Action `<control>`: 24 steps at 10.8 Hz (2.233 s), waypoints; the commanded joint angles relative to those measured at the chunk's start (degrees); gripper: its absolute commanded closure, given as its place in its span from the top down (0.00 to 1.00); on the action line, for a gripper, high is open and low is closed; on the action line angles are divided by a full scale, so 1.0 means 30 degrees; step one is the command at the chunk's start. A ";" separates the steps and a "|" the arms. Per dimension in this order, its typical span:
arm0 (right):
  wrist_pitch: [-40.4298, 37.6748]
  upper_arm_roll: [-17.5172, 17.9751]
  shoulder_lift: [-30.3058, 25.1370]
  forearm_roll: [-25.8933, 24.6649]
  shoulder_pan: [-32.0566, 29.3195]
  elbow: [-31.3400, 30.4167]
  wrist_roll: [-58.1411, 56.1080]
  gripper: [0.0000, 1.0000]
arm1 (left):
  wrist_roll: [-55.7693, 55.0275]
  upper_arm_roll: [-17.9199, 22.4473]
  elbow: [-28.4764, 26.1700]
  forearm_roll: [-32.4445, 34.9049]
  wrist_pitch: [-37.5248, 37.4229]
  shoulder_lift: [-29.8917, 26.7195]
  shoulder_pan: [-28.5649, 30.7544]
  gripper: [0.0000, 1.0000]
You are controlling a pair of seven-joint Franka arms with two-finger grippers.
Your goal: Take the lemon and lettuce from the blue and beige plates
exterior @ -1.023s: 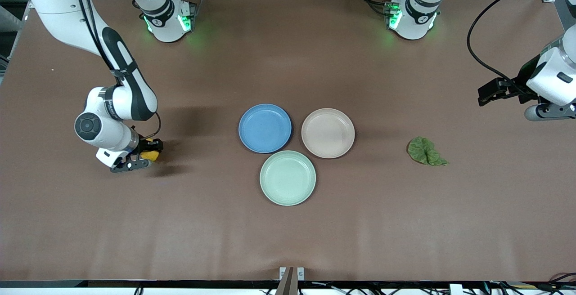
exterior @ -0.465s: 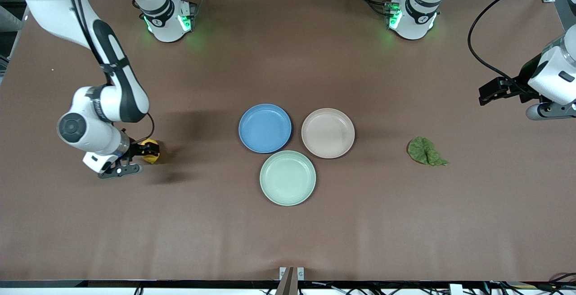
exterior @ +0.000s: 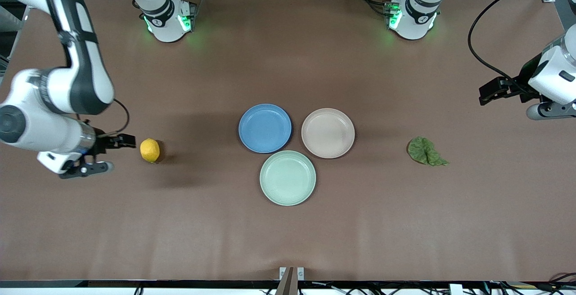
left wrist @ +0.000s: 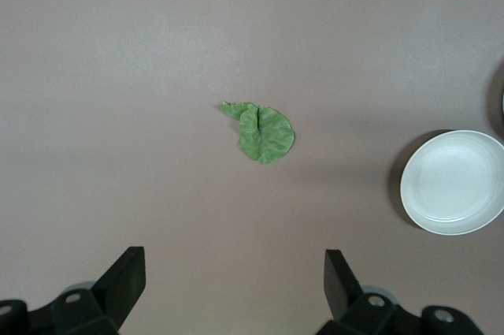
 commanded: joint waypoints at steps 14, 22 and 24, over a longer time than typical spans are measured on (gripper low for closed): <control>-0.8131 -0.0712 -0.6227 0.1975 -0.0898 0.2902 0.2210 1.00 | 0.0605 -0.0046 0.0293 -0.0021 -0.0344 -0.0283 0.0188 1.00; -0.8013 -0.0799 -0.6317 -0.0600 -0.0198 0.3225 0.2152 1.00 | 0.0576 -0.0046 0.0263 -0.0021 -0.0344 -0.0224 0.0188 1.00; -0.7984 -0.0771 -0.6288 -0.0836 -0.0196 0.3225 0.2123 1.00 | 0.0576 -0.0046 0.0234 -0.0021 -0.0344 -0.0195 0.0188 1.00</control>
